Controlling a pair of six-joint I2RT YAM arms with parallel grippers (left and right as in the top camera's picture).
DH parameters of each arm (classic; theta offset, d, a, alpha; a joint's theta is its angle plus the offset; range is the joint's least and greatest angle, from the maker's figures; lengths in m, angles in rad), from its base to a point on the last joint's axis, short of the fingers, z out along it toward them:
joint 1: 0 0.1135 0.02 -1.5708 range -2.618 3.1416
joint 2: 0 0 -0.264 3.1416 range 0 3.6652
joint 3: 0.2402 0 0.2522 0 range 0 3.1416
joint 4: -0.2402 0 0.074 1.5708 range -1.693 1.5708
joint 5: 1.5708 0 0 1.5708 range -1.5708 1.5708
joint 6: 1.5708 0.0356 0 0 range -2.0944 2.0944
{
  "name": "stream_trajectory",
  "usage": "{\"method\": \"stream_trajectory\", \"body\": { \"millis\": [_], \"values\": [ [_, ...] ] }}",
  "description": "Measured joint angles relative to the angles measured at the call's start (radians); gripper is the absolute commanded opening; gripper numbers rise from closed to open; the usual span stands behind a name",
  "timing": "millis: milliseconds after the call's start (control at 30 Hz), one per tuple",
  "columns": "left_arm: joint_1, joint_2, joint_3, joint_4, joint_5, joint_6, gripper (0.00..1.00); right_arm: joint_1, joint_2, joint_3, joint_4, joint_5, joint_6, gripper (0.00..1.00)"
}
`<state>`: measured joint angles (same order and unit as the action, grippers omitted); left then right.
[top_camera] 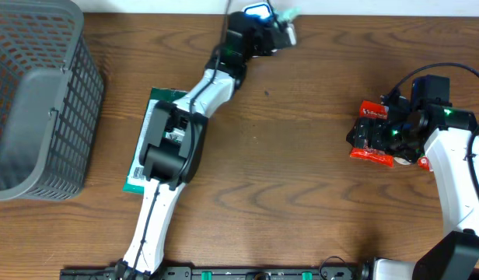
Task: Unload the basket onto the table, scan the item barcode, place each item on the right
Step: 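Hold the wipe pack against the scanner window with the left gripper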
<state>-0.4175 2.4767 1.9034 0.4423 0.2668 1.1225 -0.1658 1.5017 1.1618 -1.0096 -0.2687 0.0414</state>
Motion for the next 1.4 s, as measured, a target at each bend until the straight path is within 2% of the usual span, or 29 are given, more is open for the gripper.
{"method": "stream_trajectory", "body": {
  "millis": [200,367,1033,1167,1300,1400],
  "values": [
    [-0.036,0.0,0.0,0.001,-0.03,0.163,0.07,0.0,0.0,0.0,0.0,0.0,0.0,0.99],
    [-0.026,0.0,0.0,-0.015,-0.038,0.241,0.07,0.0,0.0,0.0,0.0,0.0,0.0,0.99],
    [0.02,0.023,0.0,-0.012,-0.012,0.27,0.07,0.0,0.0,0.0,0.0,0.0,0.0,0.99],
    [0.021,0.029,0.0,0.076,-0.01,0.21,0.07,0.0,0.0,0.0,0.001,0.0,0.0,0.99],
    [0.023,0.029,0.0,0.163,-0.011,0.05,0.07,0.0,0.0,0.0,0.0,0.0,0.0,0.99],
    [0.023,0.016,0.0,0.151,-0.021,-0.088,0.07,0.0,0.0,0.0,0.0,0.0,0.0,0.99]
  ]
}}
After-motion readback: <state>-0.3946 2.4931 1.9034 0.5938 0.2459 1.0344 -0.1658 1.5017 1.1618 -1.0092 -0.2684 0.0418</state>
